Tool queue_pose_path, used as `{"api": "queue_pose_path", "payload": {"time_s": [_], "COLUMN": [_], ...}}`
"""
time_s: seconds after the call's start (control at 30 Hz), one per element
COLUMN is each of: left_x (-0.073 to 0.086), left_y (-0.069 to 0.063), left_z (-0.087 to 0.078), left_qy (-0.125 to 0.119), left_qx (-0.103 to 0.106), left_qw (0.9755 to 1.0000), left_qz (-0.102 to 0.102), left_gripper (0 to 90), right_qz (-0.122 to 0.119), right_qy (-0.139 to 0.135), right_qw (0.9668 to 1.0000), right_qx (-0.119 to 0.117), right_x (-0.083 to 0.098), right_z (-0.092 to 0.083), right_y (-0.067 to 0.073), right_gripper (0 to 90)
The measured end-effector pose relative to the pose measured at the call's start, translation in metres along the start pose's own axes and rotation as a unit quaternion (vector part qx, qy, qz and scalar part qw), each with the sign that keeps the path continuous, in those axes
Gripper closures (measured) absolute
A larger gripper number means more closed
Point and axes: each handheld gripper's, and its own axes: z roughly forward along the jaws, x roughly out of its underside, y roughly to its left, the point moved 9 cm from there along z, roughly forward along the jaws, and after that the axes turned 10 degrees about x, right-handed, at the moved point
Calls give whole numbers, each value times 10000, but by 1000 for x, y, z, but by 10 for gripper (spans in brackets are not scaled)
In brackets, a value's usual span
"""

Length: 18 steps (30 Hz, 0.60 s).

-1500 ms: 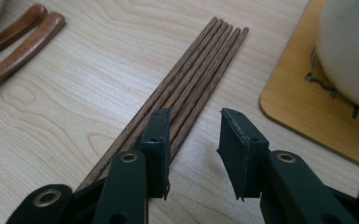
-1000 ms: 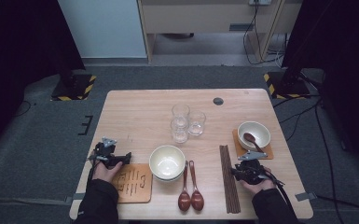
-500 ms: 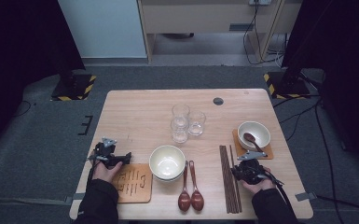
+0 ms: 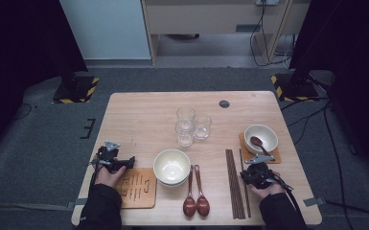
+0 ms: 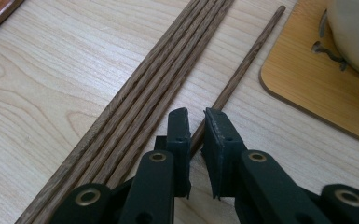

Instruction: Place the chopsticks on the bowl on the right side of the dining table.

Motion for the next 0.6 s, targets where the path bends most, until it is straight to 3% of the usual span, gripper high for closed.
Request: {"api": "queue_pose_path", "payload": {"time_s": [0.6], "left_x": [0], "left_y": [0], "left_z": [0], "left_qy": [0], "left_qx": [1], "left_qw": [10000], "left_qz": [0], "left_gripper": [0], "right_qz": [57], "right_qy": [123], "right_qw": [9999], "right_qx": [104], "right_x": [2], "right_z": [-3], "right_y": [-7], "right_gripper": [843]}}
